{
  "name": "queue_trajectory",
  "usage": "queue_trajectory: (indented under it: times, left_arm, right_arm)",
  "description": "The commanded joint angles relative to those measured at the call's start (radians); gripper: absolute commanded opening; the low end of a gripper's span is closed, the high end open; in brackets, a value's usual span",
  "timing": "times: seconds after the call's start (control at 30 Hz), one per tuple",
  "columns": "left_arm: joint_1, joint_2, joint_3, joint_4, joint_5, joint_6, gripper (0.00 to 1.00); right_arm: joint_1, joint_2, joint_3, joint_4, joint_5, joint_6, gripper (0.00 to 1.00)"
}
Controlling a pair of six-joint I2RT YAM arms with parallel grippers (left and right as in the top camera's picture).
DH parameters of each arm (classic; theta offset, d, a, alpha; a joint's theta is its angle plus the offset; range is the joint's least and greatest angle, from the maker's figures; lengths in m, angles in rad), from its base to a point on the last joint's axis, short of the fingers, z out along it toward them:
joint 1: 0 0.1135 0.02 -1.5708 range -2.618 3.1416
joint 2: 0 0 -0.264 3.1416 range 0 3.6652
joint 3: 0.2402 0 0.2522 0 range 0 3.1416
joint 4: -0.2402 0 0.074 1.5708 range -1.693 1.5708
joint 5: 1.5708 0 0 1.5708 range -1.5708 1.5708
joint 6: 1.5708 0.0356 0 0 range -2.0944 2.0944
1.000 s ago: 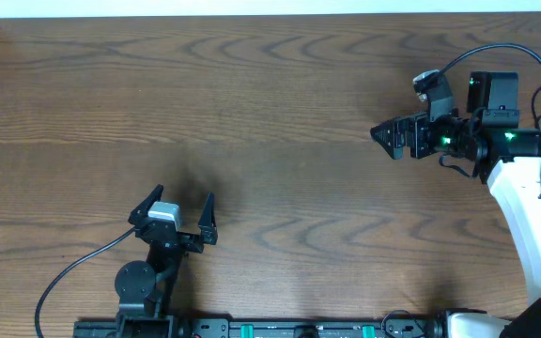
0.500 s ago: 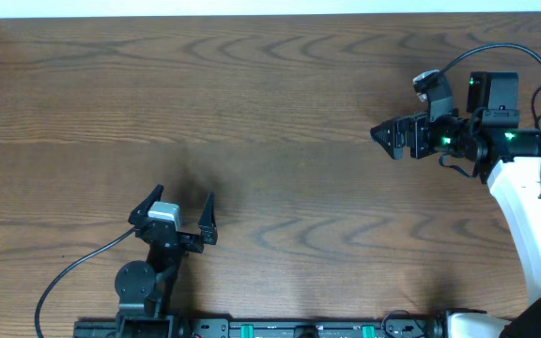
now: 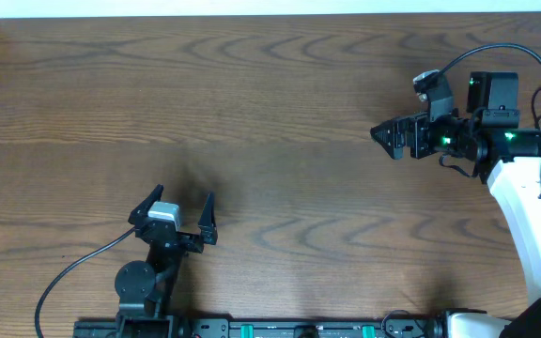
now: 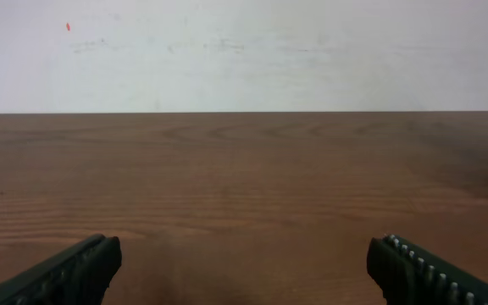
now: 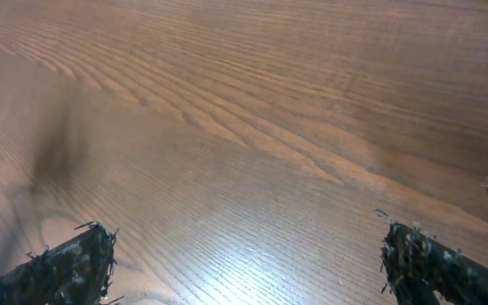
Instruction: Untangle cables
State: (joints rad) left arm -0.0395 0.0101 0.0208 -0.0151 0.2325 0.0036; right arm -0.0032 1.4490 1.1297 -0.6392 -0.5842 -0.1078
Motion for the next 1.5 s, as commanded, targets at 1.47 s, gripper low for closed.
queue_trajectory:
  times: [1.47]
  left_arm:
    - [0.002,-0.006,-0.017,-0.037,-0.002,-0.004,0.97]
  right_arm:
    - [0.005,-0.539,-0.771,0.720,0.319,0.006,0.99]
